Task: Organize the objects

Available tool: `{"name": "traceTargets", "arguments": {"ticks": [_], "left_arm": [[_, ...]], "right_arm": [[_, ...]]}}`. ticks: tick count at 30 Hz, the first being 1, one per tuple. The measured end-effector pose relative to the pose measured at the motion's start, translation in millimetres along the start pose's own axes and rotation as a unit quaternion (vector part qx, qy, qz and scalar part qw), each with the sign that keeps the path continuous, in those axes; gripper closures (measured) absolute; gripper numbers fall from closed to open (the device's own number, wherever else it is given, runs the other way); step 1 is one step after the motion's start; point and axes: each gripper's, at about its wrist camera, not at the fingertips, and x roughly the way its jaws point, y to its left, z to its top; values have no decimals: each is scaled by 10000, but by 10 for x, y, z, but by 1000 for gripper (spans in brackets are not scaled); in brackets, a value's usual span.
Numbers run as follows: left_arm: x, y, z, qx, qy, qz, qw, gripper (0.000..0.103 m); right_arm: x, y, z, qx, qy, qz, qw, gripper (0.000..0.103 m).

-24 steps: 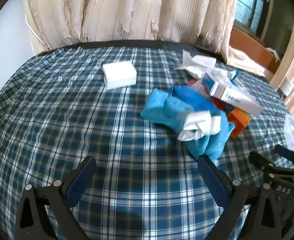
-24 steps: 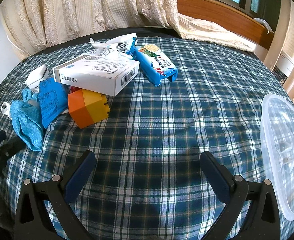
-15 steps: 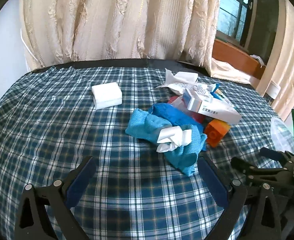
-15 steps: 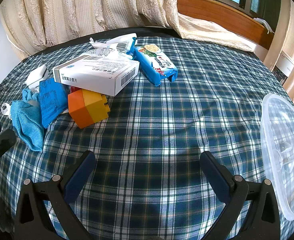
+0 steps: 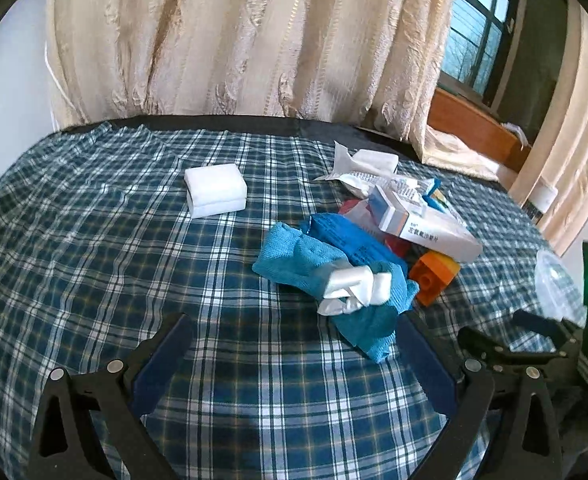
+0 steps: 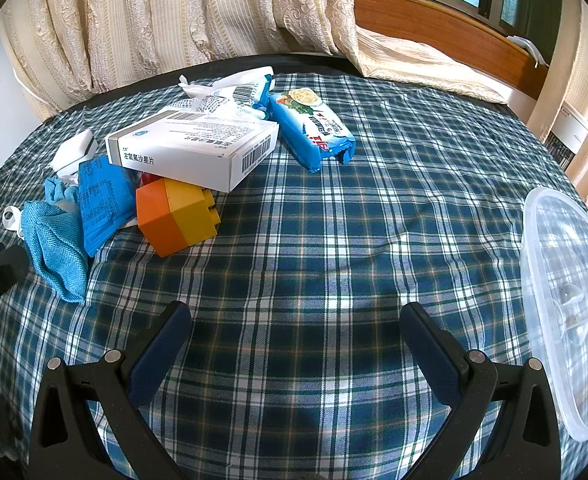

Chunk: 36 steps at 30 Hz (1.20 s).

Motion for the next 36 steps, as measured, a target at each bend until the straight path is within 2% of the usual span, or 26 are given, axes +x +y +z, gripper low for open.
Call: {"name": "traceTargets", "arguments": {"ticks": [6,19,36], "left_arm": [[-57,48,33,-209,-138,-185,9995,0],[-42,60,42,-240,-91,-139,9996,0],[-46,-76,-5,121,-140,80,9998,0]], "right_arm": [[-1,0,0,2,1,-1,10000,0],[-1,1,0,7,1,-3,10000,0],[-2,-1,0,14,1,-7,10000,0]]}}
